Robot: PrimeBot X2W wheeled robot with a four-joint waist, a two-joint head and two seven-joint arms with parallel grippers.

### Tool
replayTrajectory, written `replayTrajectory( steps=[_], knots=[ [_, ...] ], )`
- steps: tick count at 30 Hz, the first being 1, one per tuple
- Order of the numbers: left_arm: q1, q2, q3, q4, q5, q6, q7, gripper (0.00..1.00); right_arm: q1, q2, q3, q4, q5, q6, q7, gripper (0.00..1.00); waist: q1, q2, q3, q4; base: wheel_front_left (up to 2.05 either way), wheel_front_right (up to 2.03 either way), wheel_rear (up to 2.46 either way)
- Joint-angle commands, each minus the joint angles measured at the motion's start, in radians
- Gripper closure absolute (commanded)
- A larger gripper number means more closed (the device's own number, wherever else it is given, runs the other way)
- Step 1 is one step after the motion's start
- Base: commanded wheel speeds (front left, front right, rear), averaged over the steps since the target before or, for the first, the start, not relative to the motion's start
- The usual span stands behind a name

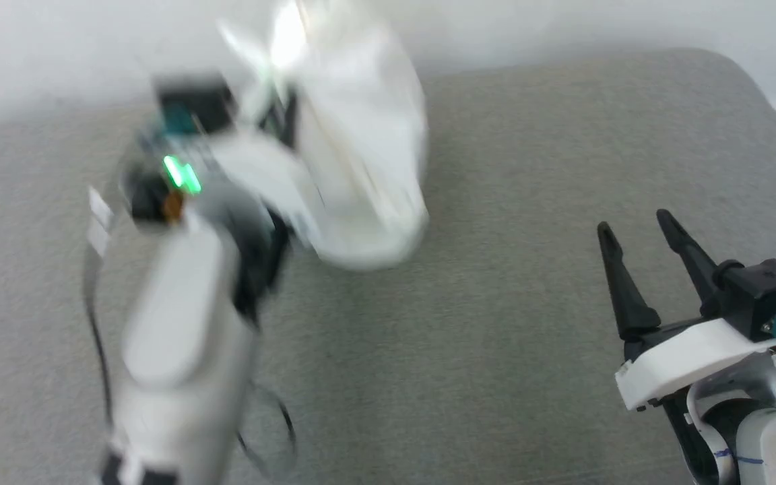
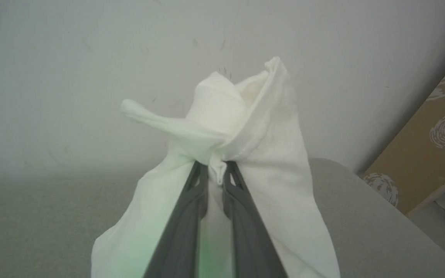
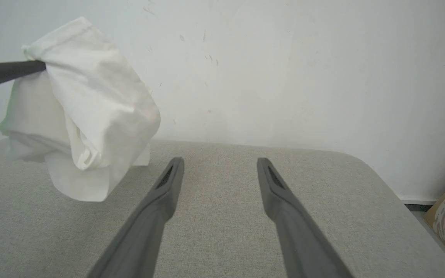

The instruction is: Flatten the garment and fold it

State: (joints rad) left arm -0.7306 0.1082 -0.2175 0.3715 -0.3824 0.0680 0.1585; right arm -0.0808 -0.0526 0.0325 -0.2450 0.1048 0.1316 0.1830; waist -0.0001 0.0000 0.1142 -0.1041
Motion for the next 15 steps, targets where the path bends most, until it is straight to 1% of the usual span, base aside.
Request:
replayTrajectory(
  steps=[1,5,8,9,10,11,12,14,15],
  knots=[
    [0.102,-0.014,-0.018,-0.025,-0.012,0.024,0.008,1.00,0.009,0.002,0.003,-0.002,-0.005,-0.001,-0.006,0.00,0.0001,0.0000,0.010,-0.046,0.00,0.00,0.00],
    [0.324,-0.037,-0.075,-0.065,-0.027,0.068,0.021,1.00,0.010,0.002,0.009,0.004,0.001,-0.001,-0.015,0.00,0.0001,0.0000,0.028,-0.055,0.00,0.00,0.00],
    [0.452,-0.042,-0.114,-0.082,-0.026,0.085,0.021,1.00,0.010,0.002,0.014,0.016,0.006,-0.001,-0.019,0.00,0.0001,0.0000,0.036,-0.049,0.00,0.00,0.00],
    [0.486,-0.042,-0.122,-0.088,-0.027,0.087,0.023,0.88,0.009,0.002,0.017,0.019,0.009,-0.001,-0.020,0.00,0.0001,0.0000,0.038,-0.047,0.00,0.00,0.00],
    [0.513,-0.042,-0.128,-0.096,-0.028,0.089,0.021,0.64,0.009,0.002,0.018,0.021,0.011,-0.001,-0.021,0.00,0.0001,0.0000,0.038,-0.042,0.00,0.00,0.00],
    [0.533,-0.038,-0.135,-0.103,-0.025,0.088,0.019,0.08,0.009,0.002,0.017,0.024,0.012,-0.001,-0.022,0.00,0.0001,0.0000,0.037,-0.037,0.00,0.00,0.00],
    [0.549,-0.032,-0.143,-0.112,-0.019,0.087,0.016,0.00,0.009,0.002,0.017,0.026,0.014,-0.001,-0.023,0.00,0.0001,0.0000,0.036,-0.032,0.00,0.00,0.00],
    [0.568,-0.024,-0.146,-0.134,-0.009,0.091,-0.006,0.00,0.010,0.002,0.017,0.033,0.018,-0.001,-0.022,0.00,0.0001,0.0000,0.028,-0.020,0.00,0.00,0.00],
    [0.571,-0.017,-0.152,-0.147,-0.001,0.085,-0.020,0.00,0.012,0.002,0.015,0.035,0.019,-0.001,-0.023,0.00,0.0001,0.0000,0.024,-0.013,0.00,0.00,0.00]
  ],
)
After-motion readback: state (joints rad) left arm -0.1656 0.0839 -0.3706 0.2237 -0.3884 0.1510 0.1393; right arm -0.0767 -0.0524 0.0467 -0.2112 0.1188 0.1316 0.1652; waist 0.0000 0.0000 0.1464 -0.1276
